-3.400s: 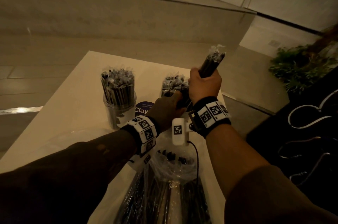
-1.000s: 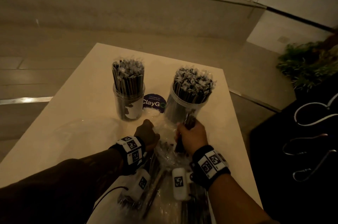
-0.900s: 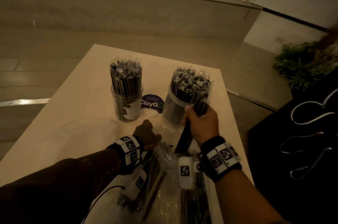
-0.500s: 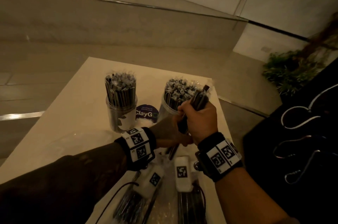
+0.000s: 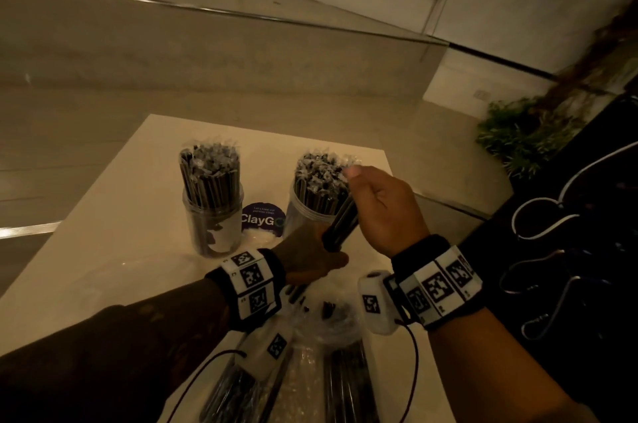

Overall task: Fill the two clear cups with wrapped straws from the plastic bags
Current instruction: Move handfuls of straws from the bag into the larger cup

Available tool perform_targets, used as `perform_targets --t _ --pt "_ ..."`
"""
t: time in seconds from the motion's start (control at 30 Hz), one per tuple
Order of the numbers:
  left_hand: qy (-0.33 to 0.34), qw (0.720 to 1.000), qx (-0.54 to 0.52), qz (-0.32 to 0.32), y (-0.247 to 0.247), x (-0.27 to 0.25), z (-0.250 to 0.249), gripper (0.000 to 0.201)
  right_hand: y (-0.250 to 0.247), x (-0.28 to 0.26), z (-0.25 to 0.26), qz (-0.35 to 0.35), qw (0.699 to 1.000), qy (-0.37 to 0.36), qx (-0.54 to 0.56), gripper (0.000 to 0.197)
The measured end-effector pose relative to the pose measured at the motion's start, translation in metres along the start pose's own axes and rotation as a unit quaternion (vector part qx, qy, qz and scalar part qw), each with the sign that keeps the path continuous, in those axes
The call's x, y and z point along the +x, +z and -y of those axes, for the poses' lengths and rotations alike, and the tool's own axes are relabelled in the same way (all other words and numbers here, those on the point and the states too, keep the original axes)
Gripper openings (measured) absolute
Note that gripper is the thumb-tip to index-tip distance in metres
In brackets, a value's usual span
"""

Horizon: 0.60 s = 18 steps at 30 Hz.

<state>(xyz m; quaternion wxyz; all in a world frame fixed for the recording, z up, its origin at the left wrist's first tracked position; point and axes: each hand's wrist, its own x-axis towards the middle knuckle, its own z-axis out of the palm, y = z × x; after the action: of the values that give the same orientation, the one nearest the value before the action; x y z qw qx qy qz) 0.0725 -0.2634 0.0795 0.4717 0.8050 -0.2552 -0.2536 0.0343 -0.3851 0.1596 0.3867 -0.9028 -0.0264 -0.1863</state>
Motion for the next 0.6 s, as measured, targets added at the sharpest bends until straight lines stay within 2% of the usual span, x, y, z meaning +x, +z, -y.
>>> perform_targets --t 0.07,0.1,0.17,0.2,0.23,0.27,0.3,0.33,0.43,0.5,0.6 --pt "0.009 1.000 -0.012 -0.006 0.000 -0.001 -0.002 0.016 0.003 0.001 -0.002 -0.006 0.999 0.018 0.036 0.029" --pt "0.010 1.000 -0.009 -0.012 -0.001 0.000 -0.003 0.016 0.005 0.000 -0.004 -0.033 0.995 0.049 0.085 0.031" --pt "0.041 0.999 0.006 -0.032 -0.004 0.003 -0.005 0.012 0.012 -0.004 -0.006 -0.087 0.962 0.136 0.219 0.033" --pt "0.072 0.997 0.012 -0.036 -0.003 0.002 -0.007 0.010 0.017 -0.006 -0.006 -0.083 0.944 0.166 0.272 0.024" --pt "0.120 0.991 0.032 -0.043 -0.003 0.002 -0.010 0.014 0.024 -0.009 -0.005 -0.066 0.938 0.180 0.288 0.010" --pt "0.169 0.982 0.058 -0.055 -0.002 0.001 -0.011 0.027 0.030 -0.011 -0.004 -0.059 0.939 0.183 0.284 0.006" --pt "0.210 0.971 0.093 -0.069 -0.001 0.003 -0.009 0.040 0.034 -0.011 -0.003 -0.069 0.941 0.184 0.276 0.013" --pt "0.216 0.967 0.104 -0.089 -0.004 0.001 -0.009 0.049 0.034 -0.007 -0.003 -0.095 0.939 0.186 0.274 0.018" --pt "0.181 0.953 0.159 -0.186 -0.017 -0.001 0.002 0.056 0.016 0.015 -0.001 -0.199 0.929 0.149 0.274 0.026" --pt "0.144 0.947 0.216 -0.189 -0.023 0.002 0.011 0.058 0.006 0.033 -0.001 -0.240 0.919 0.139 0.281 0.024" --pt "0.092 0.963 0.176 -0.183 -0.024 0.010 0.012 0.048 0.007 0.058 0.003 -0.254 0.911 0.144 0.290 0.020"
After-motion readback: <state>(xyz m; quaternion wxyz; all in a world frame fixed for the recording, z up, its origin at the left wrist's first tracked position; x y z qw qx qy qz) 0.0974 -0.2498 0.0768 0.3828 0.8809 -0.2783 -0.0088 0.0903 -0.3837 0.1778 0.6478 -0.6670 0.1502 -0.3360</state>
